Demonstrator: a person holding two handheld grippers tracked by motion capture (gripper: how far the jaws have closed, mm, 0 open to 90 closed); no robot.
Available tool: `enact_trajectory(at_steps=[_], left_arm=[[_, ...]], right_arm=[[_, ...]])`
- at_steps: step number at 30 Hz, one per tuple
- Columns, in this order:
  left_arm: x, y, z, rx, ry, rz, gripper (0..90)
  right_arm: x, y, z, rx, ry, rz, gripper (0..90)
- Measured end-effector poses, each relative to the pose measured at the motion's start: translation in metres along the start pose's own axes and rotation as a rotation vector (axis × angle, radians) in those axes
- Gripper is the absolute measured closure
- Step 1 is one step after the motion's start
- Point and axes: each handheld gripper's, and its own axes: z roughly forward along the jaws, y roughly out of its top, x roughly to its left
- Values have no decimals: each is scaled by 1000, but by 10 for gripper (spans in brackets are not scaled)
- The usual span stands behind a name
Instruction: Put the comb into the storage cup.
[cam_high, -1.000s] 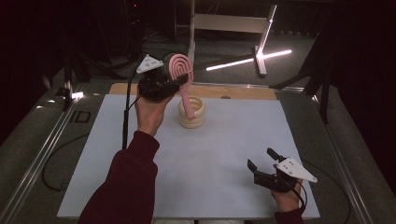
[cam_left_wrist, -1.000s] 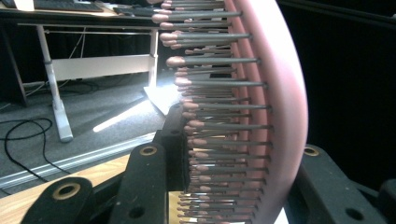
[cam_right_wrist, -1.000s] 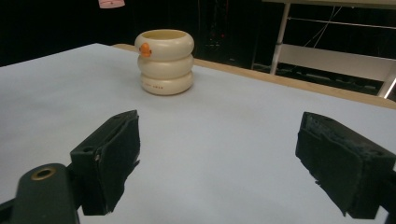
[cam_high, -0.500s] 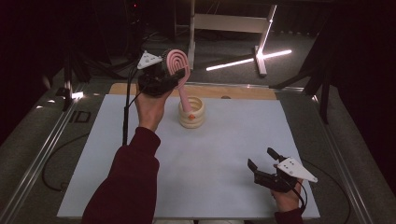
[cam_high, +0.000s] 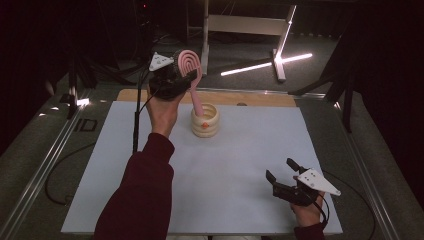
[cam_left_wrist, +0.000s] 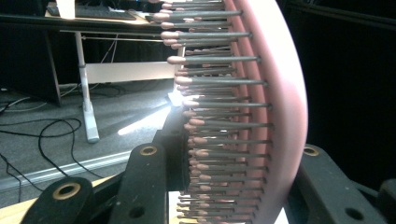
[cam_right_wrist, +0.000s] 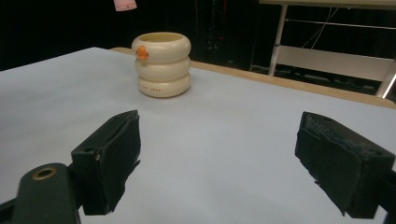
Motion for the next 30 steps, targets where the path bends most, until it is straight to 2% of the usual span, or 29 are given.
enact_trajectory(at_steps=[4, 19, 23, 30], left_arm=[[-1, -1, 4, -2, 10, 0, 637], [2, -8, 18, -1, 51, 10, 638], [2, -10, 20, -15, 44, -7, 638], [-1, -14, 29, -11, 45, -1, 638]], right_arm=[[2, -1, 0, 1, -21, -27, 144], [-1, 1, -5, -32, -42, 3, 144], [-1, 2, -6, -40, -42, 11, 144], [-2, 2, -8, -46, -47, 20, 144]])
